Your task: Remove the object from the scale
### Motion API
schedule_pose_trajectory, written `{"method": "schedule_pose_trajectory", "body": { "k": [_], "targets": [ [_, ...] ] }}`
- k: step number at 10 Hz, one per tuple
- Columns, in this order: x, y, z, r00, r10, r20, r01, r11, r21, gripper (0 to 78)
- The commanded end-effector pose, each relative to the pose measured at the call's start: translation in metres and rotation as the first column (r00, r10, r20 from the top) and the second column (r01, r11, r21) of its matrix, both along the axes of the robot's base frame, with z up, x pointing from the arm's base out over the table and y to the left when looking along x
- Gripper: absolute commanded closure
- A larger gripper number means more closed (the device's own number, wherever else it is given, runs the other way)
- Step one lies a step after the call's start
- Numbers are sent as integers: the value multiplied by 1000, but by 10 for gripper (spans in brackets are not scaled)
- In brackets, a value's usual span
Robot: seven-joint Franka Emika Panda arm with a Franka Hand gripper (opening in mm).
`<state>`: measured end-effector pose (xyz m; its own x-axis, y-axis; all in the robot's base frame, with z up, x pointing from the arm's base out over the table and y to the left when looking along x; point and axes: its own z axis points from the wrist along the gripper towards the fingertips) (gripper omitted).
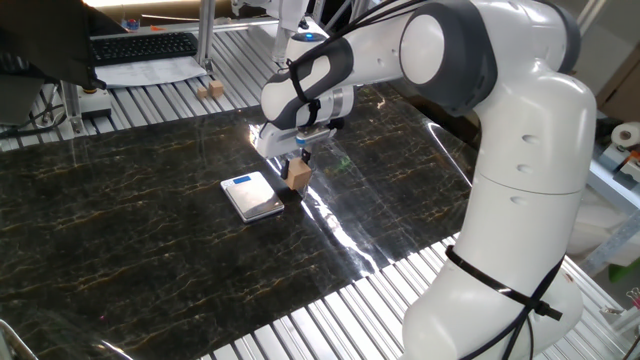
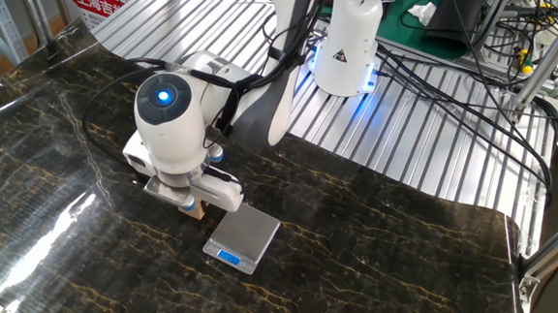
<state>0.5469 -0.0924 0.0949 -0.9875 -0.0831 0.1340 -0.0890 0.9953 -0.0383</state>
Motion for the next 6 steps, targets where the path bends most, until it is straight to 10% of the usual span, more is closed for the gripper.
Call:
{"method": "schedule_pose_trajectory", "body": {
  "k": [1,6],
  "targets": [
    [0,-1,-5,1000,-7,5,7,1000,-1,759],
    [0,0,-7,1000,-13,15,13,1000,2,759]
  ]
}}
